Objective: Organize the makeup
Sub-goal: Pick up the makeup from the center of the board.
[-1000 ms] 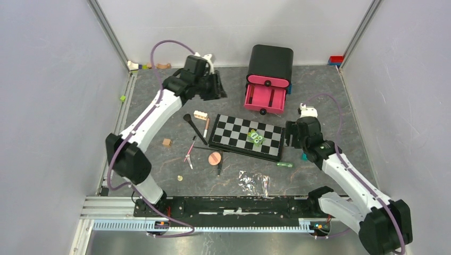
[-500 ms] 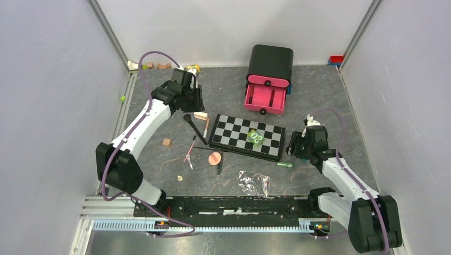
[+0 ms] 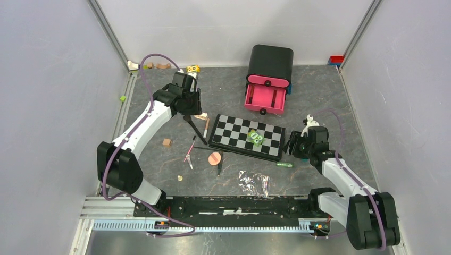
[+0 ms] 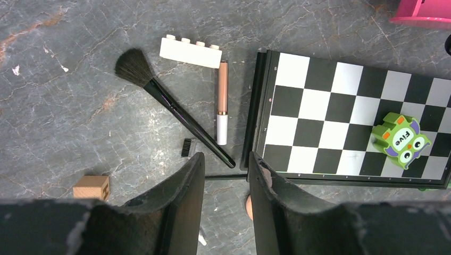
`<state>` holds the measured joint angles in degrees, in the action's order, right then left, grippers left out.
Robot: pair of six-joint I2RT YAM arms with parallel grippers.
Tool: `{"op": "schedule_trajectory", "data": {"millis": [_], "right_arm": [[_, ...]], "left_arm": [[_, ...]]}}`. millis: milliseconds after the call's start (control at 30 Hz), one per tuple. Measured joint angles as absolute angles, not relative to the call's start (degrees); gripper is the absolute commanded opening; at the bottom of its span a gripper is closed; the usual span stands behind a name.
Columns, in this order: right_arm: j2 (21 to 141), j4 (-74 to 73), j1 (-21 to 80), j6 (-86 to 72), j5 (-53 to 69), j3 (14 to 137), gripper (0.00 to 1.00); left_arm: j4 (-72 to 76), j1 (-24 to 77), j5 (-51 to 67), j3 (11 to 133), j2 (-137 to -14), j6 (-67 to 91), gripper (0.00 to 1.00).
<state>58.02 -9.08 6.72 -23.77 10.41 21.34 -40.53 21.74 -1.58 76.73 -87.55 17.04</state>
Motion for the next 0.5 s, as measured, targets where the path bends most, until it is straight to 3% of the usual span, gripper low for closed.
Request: {"op": "schedule_trajectory", "data": {"millis": [500], "right_arm": [[62.15,-4.1,6.24,-25.23,12.23,19.99,0.57]], "left_arm": [[-40.14,21.74,-2.11,76.49,-87.57,17.04,0.42]]}}
